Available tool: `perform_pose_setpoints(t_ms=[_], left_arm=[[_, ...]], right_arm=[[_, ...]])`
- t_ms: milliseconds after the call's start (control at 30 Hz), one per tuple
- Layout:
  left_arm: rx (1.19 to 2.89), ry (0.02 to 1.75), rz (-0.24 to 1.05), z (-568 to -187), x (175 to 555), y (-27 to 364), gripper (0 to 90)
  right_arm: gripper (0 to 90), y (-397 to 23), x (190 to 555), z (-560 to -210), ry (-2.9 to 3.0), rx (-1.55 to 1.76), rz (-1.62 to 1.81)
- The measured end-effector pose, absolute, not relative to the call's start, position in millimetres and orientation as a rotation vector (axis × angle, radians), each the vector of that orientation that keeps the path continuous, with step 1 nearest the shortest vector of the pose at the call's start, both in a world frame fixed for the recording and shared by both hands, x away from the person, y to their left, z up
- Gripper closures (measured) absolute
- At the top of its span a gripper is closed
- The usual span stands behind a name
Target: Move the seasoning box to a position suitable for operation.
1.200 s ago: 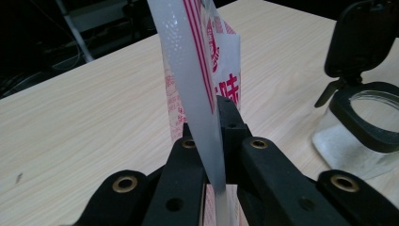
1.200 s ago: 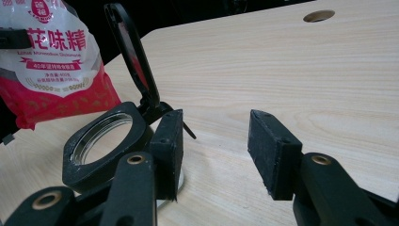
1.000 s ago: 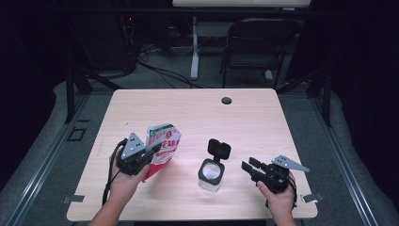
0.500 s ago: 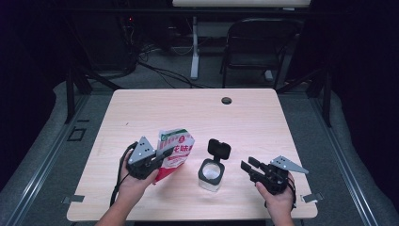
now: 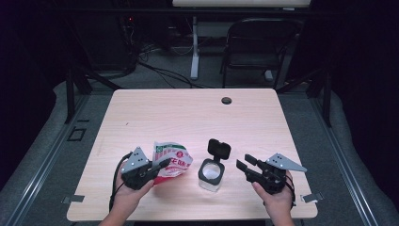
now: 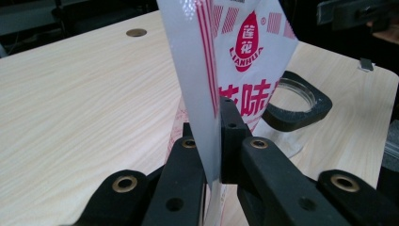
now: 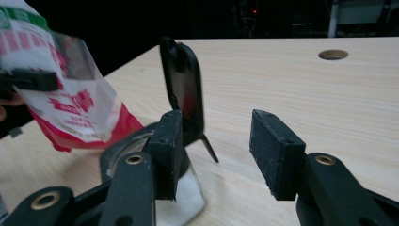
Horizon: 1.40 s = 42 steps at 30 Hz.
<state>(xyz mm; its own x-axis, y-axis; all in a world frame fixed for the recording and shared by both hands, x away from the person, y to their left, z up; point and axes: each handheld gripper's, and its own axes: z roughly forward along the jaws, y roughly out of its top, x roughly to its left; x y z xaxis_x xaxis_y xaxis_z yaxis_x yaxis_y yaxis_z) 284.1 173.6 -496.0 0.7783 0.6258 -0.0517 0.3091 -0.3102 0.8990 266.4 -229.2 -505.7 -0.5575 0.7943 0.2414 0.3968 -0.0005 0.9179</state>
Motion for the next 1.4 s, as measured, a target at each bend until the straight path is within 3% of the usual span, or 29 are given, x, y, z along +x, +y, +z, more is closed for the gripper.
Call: perform_pose_setpoints(t_ms=[500, 1400], left_arm=[[1.928, 0.737, 0.316, -515.5, 274.8, 171.1, 90.0], [1.946, 0.710, 0.274, -523.7, 266.6, 159.7, 90.0]], right_arm=[[46.4, -192.1, 258.4, -476.3, 2.026, 1.039, 1.648], [45.6, -124.4, 258.0, -489.6, 2.266, 0.899, 1.725]])
